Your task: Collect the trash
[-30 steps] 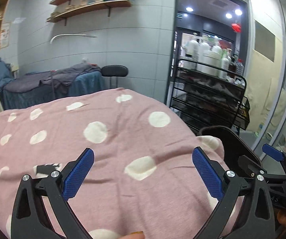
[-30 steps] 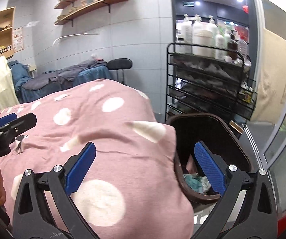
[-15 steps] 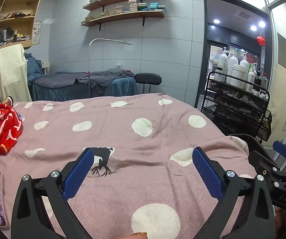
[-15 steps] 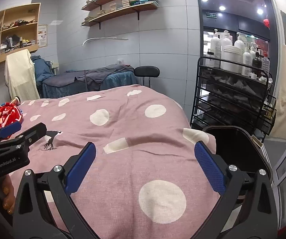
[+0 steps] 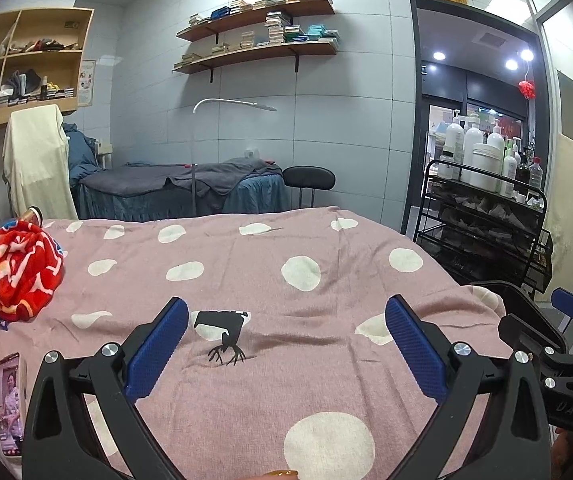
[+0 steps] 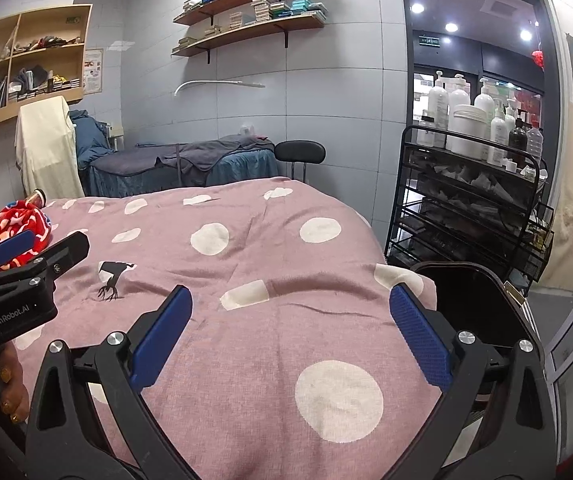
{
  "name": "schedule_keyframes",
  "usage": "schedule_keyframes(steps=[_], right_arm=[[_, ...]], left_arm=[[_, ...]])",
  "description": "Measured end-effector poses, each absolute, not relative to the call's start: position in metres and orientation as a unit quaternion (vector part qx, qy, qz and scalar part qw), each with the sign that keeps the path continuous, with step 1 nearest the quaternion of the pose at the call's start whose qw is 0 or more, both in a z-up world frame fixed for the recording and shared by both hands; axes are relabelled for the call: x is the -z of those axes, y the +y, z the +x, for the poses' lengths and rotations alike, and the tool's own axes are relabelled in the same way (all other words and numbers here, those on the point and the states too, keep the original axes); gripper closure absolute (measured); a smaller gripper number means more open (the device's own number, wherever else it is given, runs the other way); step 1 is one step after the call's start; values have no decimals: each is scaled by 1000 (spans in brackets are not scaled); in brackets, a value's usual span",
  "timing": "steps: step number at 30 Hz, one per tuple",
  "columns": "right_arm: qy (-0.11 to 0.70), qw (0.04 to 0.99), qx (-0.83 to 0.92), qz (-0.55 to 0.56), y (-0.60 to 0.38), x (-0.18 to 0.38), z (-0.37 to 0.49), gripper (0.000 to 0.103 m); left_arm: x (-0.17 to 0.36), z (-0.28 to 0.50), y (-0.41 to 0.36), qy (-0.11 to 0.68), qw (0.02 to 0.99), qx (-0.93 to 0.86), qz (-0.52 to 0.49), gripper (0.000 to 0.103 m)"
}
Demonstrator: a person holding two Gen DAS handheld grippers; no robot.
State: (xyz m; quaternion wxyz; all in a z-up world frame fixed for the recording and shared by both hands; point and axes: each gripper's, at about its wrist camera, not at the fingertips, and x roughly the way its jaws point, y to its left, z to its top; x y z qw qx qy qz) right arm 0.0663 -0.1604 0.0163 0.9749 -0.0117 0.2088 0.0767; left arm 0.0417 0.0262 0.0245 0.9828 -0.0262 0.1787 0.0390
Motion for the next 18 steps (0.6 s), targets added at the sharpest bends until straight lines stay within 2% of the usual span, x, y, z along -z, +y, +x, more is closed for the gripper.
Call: schedule_keyframes(steps=[18], right_arm=[[211, 974, -77, -12, -159, -16, 66, 5]], left_arm=[[-25, 39, 28, 179, 983, -40, -22, 5]])
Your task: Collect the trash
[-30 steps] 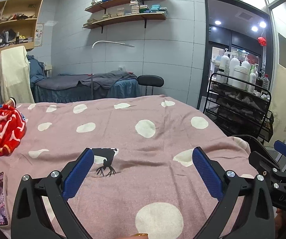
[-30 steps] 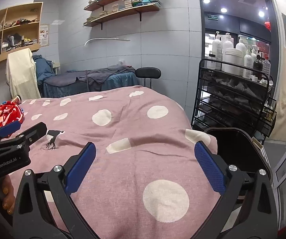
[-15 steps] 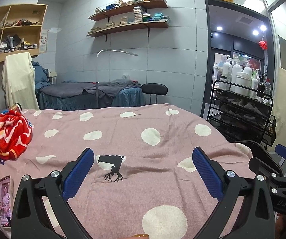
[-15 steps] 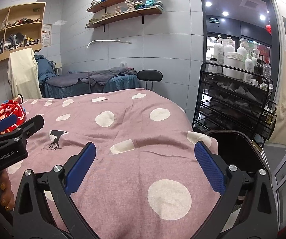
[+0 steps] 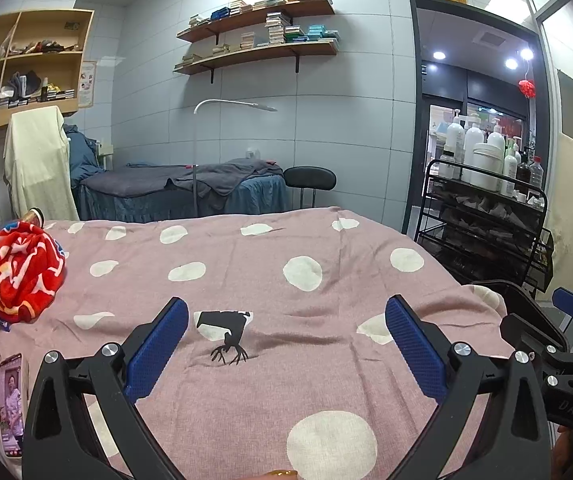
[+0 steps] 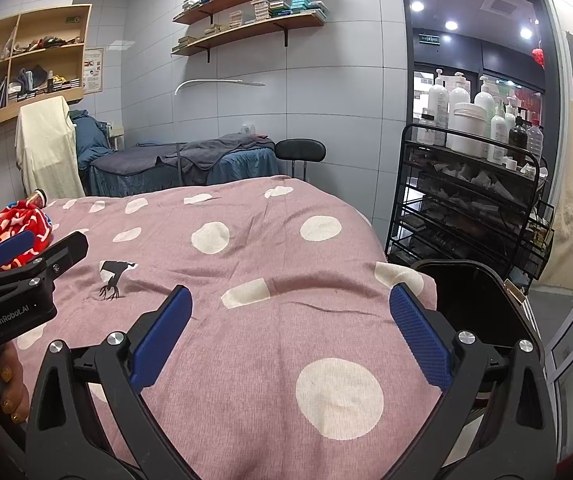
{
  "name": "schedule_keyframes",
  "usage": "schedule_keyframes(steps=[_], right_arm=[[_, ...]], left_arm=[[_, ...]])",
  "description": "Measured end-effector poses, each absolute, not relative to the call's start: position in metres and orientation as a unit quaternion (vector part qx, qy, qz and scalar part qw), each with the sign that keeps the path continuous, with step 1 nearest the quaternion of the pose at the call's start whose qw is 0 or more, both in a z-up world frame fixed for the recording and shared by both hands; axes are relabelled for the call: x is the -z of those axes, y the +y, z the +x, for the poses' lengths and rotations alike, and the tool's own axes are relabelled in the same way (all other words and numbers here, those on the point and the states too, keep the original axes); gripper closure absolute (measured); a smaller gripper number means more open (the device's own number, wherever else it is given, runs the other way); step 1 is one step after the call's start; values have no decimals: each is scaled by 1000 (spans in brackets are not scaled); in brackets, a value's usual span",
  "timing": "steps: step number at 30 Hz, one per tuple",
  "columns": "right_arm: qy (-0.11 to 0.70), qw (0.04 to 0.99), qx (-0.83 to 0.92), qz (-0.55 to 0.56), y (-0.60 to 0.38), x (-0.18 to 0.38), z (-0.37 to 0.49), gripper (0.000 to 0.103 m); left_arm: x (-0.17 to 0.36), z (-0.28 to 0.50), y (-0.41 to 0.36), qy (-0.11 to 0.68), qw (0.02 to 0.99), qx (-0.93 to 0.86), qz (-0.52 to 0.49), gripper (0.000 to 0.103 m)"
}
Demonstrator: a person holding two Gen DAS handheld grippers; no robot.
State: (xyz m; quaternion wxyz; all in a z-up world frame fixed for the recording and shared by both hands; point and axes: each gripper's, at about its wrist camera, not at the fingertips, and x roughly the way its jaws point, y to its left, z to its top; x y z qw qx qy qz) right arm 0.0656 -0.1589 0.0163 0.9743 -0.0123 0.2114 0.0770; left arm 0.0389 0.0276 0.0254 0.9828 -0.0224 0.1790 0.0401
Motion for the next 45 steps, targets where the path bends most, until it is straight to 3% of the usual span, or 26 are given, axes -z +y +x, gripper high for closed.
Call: schedule_keyframes(steps=[45], right_arm=[[215, 974, -75, -10, -161, -17, 65, 5]], left_arm=[[-26, 39, 25, 182, 982, -38, -23, 5]])
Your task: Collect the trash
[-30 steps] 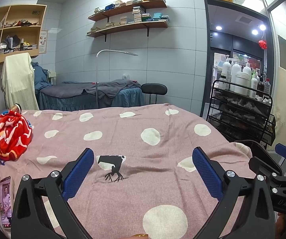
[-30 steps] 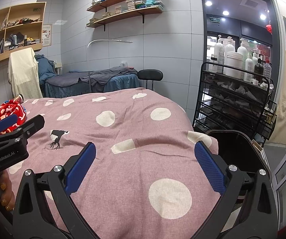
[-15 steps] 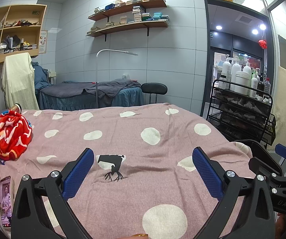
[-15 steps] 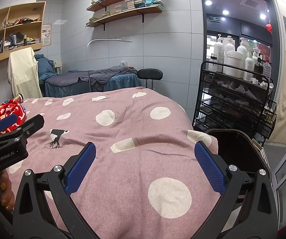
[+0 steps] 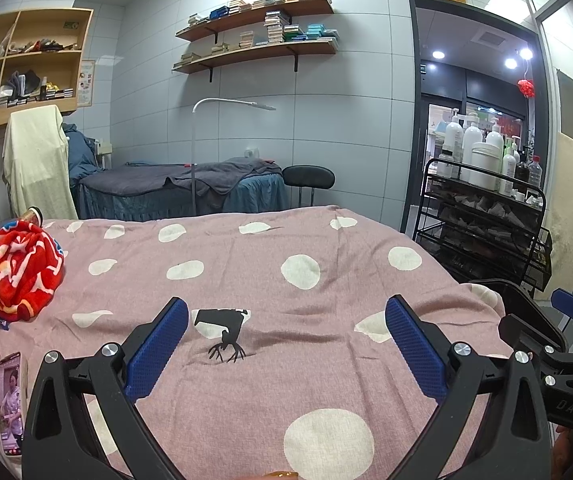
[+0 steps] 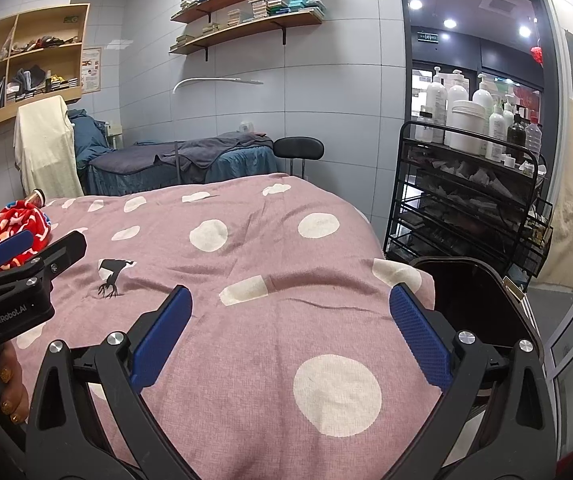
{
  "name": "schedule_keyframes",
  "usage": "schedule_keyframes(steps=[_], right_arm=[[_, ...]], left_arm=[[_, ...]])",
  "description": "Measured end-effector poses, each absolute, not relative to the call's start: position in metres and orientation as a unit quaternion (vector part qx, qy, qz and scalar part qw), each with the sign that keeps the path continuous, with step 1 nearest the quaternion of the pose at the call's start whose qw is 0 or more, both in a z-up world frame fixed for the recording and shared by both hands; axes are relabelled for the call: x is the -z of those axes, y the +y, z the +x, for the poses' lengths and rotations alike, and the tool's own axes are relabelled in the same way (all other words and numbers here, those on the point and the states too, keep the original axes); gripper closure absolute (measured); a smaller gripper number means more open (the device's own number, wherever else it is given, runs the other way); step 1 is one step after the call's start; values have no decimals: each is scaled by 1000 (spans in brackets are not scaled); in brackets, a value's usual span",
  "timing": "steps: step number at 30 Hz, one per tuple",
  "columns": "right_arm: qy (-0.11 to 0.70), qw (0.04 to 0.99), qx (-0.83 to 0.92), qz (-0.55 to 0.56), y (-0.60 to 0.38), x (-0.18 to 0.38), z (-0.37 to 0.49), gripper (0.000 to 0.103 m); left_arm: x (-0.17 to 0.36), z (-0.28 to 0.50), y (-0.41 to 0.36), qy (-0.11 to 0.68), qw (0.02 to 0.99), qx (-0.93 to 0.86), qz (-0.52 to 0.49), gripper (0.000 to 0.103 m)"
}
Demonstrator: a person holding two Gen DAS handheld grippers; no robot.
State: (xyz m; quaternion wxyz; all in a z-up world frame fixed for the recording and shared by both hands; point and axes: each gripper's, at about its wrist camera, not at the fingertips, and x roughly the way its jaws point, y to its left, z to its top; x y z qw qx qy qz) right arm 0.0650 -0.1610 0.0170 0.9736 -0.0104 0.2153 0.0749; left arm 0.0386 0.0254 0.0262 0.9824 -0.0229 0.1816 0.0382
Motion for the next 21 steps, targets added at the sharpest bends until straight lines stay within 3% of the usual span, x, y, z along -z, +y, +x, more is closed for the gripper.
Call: schedule_keyframes(steps=[21], right_arm=[[218, 973, -74, -10, -164, -15, 65, 5]], left_arm=[[-22, 39, 26, 189, 981, -37, -31, 5]])
